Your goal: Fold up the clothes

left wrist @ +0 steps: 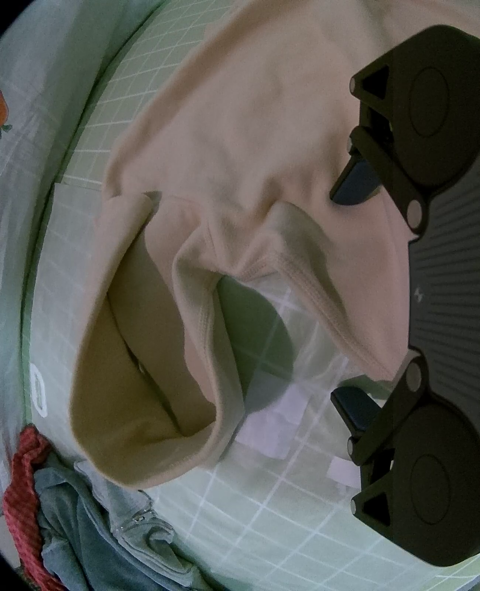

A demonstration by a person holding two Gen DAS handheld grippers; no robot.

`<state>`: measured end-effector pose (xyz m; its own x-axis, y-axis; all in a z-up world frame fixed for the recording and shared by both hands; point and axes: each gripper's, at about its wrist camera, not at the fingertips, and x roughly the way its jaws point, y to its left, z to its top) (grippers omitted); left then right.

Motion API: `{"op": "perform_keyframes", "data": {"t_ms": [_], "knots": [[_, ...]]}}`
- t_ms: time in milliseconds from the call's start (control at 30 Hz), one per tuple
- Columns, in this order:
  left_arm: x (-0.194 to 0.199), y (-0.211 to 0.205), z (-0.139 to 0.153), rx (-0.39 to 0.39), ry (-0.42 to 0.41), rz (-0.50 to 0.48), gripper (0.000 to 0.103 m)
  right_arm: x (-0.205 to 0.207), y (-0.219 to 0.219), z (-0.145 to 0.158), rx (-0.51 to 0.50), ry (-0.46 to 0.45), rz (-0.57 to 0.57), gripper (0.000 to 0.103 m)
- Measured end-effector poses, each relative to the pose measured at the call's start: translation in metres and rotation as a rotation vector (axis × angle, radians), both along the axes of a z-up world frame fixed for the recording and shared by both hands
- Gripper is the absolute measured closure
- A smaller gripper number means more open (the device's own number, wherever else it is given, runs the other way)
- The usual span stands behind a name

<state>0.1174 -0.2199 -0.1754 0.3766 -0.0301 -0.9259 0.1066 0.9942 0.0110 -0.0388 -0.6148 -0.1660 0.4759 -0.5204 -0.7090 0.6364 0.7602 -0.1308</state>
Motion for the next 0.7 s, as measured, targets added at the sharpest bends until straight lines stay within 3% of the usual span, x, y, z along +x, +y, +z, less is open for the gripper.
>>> {"op": "perform_keyframes", "data": {"t_ms": [67, 100, 133, 300, 433, 600, 667, 700], "knots": [[0.001, -0.001, 0.001, 0.001, 0.004, 0.003, 0.0, 0.0, -0.012, -0.006, 0.063, 0.006, -0.032, 0.054], [0.001, -0.001, 0.001, 0.001, 0.006, 0.005, 0.0, -0.003, -0.018, -0.008, 0.082, 0.008, -0.048, 0.082], [0.001, -0.001, 0.001, 0.002, 0.008, 0.007, 0.0, -0.01, -0.022, -0.008, 0.088, -0.006, -0.062, 0.091], [0.0, -0.002, 0.0, 0.0, -0.007, 0.009, 0.0, -0.082, -0.032, 0.023, -0.06, -0.124, -0.272, 0.094], [-0.004, -0.002, -0.002, -0.002, -0.022, 0.014, 0.0, -0.156, -0.032, 0.033, -0.032, -0.207, -0.522, 0.091], [-0.005, -0.003, -0.003, -0.002, -0.027, 0.019, 0.0, -0.194, -0.017, -0.009, 0.112, -0.098, -0.655, 0.086], [-0.005, -0.003, -0.003, -0.003, -0.028, 0.016, 0.0, -0.19, -0.007, -0.007, 0.084, -0.066, -0.677, 0.079], [-0.005, -0.002, -0.003, -0.003, -0.029, 0.015, 0.0, -0.188, -0.002, -0.006, 0.071, -0.05, -0.688, 0.07]]}}
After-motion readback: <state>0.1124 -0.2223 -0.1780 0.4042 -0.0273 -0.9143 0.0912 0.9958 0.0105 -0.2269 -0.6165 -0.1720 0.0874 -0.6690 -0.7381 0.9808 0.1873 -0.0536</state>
